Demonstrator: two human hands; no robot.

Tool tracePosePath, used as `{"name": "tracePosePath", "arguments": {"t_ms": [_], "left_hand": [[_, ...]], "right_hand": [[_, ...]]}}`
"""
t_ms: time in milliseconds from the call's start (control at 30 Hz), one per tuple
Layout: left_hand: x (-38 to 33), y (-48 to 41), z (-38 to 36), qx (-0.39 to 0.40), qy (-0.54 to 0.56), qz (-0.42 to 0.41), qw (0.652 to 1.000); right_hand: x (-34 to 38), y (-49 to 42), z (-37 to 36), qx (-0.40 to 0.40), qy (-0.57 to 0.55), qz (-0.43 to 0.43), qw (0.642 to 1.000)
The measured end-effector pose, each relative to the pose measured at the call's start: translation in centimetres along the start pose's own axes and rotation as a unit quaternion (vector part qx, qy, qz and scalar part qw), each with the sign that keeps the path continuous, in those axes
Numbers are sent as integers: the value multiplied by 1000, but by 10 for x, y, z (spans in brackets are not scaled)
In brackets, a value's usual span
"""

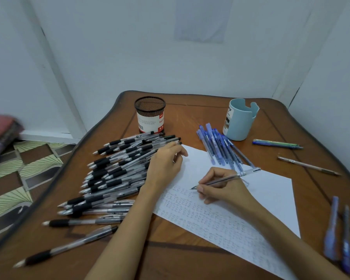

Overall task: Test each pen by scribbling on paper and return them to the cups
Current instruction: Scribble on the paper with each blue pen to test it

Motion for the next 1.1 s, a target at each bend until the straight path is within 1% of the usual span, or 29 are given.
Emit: {"name": "tracePosePath", "arguments": {"t_ms": [200, 267, 533, 667, 833, 967, 1100], "left_hand": [[1, 0, -1, 6, -6, 5, 1000], [1, -1, -1, 6, -12, 6, 1000], [2, 0, -2, 16, -40, 5, 999], [1, 0, -2, 16, -43, 3, 999], [2, -1, -2, 21, -47, 4, 999], [1, -1, -2, 28, -48, 8, 998], [1, -1, -3, 30, -44, 14, 998]], "right_hand": [[0, -4, 2, 53, 99, 40, 993], [-3, -4, 2, 57, 117, 44, 991], [-6, -4, -6, 51, 60, 46, 996], [-7, -3, -7, 54, 75, 49, 994], [-9, -3, -6, 55, 65, 49, 995], [-14, -4, -4, 16, 85, 67, 994], [-15, -5, -2, 20, 85, 54, 995]]}}
Point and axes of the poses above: each hand's wrist, its own y-axis away from the middle knuckle, its own z-axis out of the back of the hand, x = y × z, the point moved 1 cm from there along -y, towards the middle knuckle, and after that the axes turned 15 degrees about z, right-handed, at the moved point
